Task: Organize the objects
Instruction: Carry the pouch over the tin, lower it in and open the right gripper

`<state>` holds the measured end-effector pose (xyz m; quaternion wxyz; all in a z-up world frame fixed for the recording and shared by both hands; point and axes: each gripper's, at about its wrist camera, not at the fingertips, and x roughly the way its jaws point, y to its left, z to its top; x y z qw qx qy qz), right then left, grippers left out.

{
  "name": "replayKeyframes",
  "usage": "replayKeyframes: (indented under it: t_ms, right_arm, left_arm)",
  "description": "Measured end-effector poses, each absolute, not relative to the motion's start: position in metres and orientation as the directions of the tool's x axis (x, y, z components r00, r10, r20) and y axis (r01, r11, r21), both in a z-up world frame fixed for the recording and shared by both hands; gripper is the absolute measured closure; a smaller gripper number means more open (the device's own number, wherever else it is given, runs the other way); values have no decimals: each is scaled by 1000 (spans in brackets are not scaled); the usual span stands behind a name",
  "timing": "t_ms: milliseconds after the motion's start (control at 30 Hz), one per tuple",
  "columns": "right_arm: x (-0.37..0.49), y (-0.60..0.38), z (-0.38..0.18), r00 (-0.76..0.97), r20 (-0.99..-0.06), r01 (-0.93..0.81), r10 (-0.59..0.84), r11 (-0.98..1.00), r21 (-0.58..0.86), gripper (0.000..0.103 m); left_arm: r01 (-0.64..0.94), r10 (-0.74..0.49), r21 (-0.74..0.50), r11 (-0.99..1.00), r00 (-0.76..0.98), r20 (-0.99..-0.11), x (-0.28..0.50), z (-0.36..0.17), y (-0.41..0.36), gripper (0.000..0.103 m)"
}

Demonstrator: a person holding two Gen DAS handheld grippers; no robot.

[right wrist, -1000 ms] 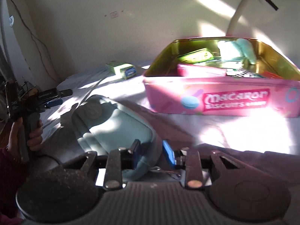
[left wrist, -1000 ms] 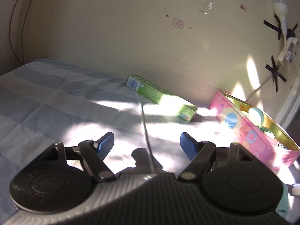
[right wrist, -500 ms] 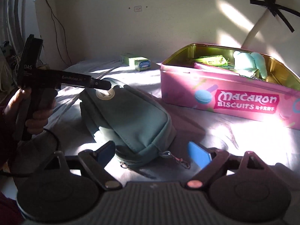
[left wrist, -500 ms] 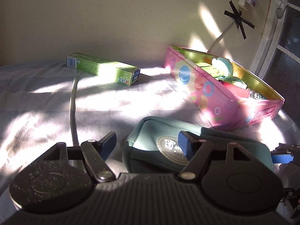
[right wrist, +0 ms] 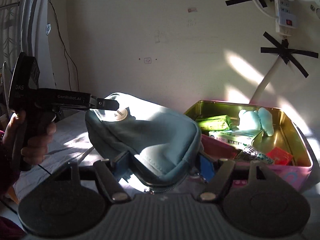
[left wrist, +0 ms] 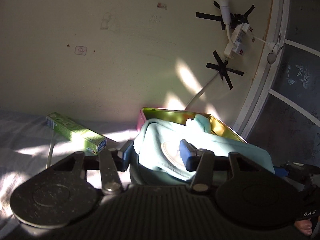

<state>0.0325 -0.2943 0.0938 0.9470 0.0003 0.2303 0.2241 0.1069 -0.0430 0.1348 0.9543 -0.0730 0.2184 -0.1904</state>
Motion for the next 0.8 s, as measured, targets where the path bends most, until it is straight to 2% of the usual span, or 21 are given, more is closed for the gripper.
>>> replayKeyframes:
  t_ms: [133,367,467,567,600,633,667,700,733,800]
  right_arm:
    - [75,-334,113,819,-441,-376,368,924,73,31]
    - [192,-393,94,718,-608,-324,338,936,137,31]
    - [238,-398,75,671,-682,-296,292,948,114,31]
    - [275,-391,60,659,-735,-240,157,971,-8,31]
    - [283,-389,56,664,-740,-218,111,975,-49,30]
    - [291,-389,52,670,-739,-194,72,978,-81,21]
    - [295,-391,50,674,-735,-182,70,981,-74,18]
    - [295,-392,50,677,-731,-181,84,982,-54,18]
    - [292,-394,50,683,-724,-180,97,983,-38,18]
    - [281,-393,52,706,-703,-174,82,983,-59,19]
  left_arm:
    - [339,-389,-191,921,832,-397,160,143,-97,51]
    - [299,-336,-155,942,799,-498,264,112,-165,51]
    - [242,-282,-146,959,780,-558,303,95,-178,50]
    - [217,-239,-111,970,752,-615,330,77,-192,47]
    - [213,-220,-86,973,761,-611,331,73,-197,46]
    - [199,-187,-48,979,775,-603,329,71,-202,46]
    - [203,-180,-29,979,785,-593,325,73,-203,46]
    - [221,-192,-21,975,790,-582,320,74,-205,38]
    - [237,-200,-11,972,792,-577,316,76,-205,36]
    - [256,-200,17,967,795,-573,306,81,-204,36]
